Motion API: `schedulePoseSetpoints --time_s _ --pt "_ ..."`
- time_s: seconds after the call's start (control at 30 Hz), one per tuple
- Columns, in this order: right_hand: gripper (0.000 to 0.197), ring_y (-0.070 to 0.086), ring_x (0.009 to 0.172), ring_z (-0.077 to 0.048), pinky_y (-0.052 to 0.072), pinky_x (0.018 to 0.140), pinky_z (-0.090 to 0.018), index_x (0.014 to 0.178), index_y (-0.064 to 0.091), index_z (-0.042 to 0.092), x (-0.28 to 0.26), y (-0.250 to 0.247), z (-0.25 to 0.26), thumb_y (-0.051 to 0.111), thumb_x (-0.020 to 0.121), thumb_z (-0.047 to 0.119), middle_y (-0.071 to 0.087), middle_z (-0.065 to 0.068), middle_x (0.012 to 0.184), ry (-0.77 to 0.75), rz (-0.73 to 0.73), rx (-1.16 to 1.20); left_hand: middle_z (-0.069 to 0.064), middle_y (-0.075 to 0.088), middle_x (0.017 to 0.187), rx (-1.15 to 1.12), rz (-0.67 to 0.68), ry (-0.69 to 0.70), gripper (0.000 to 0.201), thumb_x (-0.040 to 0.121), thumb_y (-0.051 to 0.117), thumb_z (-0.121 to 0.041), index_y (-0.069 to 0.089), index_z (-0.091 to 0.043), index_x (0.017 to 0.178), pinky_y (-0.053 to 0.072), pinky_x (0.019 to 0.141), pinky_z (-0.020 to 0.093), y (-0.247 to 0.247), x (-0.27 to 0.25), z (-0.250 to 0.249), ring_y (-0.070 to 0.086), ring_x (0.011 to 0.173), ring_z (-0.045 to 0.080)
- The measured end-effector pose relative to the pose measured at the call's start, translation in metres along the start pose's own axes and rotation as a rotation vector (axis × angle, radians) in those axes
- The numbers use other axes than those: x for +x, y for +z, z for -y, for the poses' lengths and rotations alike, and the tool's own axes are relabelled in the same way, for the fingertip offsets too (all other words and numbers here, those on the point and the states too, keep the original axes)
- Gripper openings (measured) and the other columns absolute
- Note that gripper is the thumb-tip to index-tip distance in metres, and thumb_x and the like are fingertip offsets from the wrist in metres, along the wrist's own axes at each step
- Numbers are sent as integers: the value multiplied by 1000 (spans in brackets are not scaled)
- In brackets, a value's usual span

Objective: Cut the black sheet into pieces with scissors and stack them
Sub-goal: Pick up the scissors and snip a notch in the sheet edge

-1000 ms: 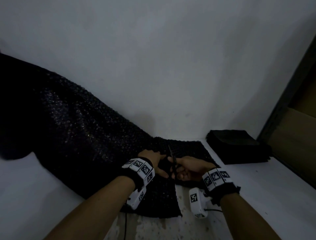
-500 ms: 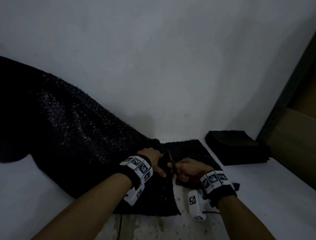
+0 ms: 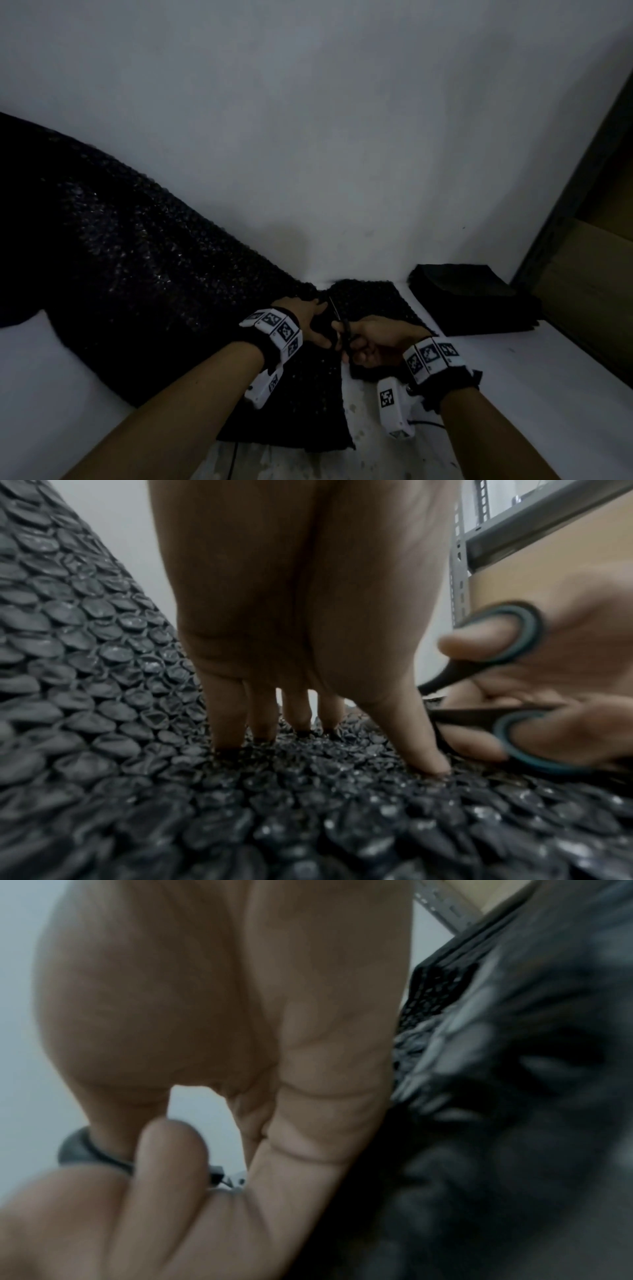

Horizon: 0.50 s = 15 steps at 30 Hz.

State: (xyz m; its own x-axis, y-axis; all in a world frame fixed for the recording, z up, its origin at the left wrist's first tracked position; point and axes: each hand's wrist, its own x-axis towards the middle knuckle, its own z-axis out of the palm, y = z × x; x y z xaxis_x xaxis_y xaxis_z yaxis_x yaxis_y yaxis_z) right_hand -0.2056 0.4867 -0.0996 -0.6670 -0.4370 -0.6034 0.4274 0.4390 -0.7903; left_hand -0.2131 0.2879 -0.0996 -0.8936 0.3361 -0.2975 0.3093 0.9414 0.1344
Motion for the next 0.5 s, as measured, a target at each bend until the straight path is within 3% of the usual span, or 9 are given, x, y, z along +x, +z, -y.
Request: schedulePoseSetpoints --time_s 0.13,0.27,0.5 --pt "48 48 52 -12 37 48 -20 93 63 0 7 -1 10 61 95 48 66 -9 72 -2 -12 -63 0 12 166 42 2 -1 97 87 57 -68 10 -23 159 33 114 38 -1 -2 -3 33 144 26" --pt "49 49 52 -13 39 47 -21 92 66 0 12 0 15 64 93 49 68 -10 73 -29 -65 -108 0 5 167 79 23 -4 99 88 56 -68 6 -22 160 32 115 44 -2 -1 -4 31 145 29" --pt "30 40 46 -9 31 43 -19 80 68 12 12 8 -3 60 100 33 64 -6 68 -157 -148 -99 0 7 167 92 47 2 98 87 53 -71 7 -24 160 28 117 46 -3 -1 -4 29 146 29"
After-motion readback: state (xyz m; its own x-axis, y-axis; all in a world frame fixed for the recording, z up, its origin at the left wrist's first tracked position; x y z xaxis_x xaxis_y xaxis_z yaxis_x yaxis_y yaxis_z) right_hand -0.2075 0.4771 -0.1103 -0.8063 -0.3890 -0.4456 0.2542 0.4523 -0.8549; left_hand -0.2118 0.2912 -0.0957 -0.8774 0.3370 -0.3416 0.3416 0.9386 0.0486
